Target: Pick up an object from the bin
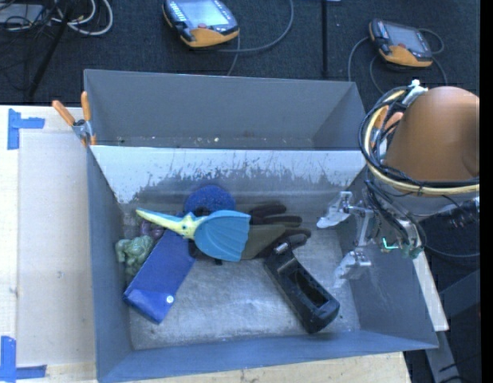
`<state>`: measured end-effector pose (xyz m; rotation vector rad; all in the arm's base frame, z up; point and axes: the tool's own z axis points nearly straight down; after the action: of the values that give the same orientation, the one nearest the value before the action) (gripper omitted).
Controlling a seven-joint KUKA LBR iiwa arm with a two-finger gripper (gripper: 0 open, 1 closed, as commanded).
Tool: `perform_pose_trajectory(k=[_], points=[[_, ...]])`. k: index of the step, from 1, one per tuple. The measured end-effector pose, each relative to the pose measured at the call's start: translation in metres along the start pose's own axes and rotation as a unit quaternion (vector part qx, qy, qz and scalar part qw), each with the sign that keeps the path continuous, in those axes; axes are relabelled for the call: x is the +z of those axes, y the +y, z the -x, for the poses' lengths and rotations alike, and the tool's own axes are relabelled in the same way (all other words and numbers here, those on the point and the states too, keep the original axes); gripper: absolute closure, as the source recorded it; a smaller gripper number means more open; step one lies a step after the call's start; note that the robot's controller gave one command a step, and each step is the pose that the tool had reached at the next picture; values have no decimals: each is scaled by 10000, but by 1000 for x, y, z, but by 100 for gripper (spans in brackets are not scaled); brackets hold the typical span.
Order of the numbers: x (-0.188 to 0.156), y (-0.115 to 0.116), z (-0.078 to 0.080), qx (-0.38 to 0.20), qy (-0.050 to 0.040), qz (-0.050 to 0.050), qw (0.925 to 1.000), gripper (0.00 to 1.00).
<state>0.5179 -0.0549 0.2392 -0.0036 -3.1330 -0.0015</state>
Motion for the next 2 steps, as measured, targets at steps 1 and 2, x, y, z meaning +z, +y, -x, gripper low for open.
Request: perform_pose_trajectory(k=[1, 2], points=[[-4, 0, 1, -9, -36, -4, 10000, 0], [38, 4, 15, 605, -56, 2, 9982, 0]])
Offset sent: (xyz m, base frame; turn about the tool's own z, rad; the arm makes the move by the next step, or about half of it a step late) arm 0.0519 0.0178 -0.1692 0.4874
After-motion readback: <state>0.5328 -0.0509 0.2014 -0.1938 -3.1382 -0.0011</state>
